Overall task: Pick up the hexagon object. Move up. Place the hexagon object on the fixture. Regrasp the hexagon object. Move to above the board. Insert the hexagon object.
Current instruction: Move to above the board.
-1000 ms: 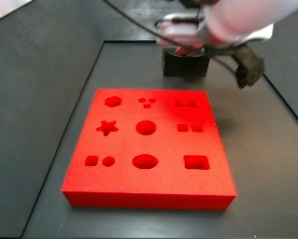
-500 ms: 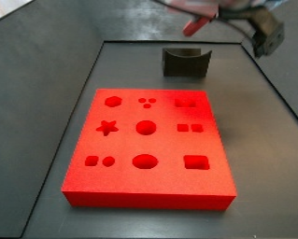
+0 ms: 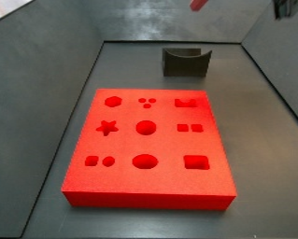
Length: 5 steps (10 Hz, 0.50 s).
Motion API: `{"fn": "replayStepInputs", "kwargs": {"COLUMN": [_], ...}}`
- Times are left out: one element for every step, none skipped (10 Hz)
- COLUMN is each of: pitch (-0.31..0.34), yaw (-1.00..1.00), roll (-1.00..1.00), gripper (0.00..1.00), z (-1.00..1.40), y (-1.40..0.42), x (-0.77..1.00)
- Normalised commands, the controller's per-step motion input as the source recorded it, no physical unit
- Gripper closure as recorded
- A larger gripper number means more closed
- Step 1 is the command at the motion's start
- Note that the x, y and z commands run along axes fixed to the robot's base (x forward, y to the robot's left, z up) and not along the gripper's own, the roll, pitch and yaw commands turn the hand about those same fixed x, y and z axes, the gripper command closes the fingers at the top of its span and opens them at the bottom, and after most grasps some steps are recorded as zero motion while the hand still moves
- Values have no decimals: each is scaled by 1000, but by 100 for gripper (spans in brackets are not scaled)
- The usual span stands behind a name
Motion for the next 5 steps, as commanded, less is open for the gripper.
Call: {"fn": "replayStepInputs", "kwargs": {"pitch": [107, 101, 90, 87, -40], "yaw": [104, 106, 104, 101, -98], "roll": [-36, -34, -35, -40, -1000], "gripper": [100, 100, 100, 100, 100], "z": [741, 569, 341, 178, 373], "y": [7, -5, -12, -12, -1000], "x": [90, 62, 41, 29, -806]}}
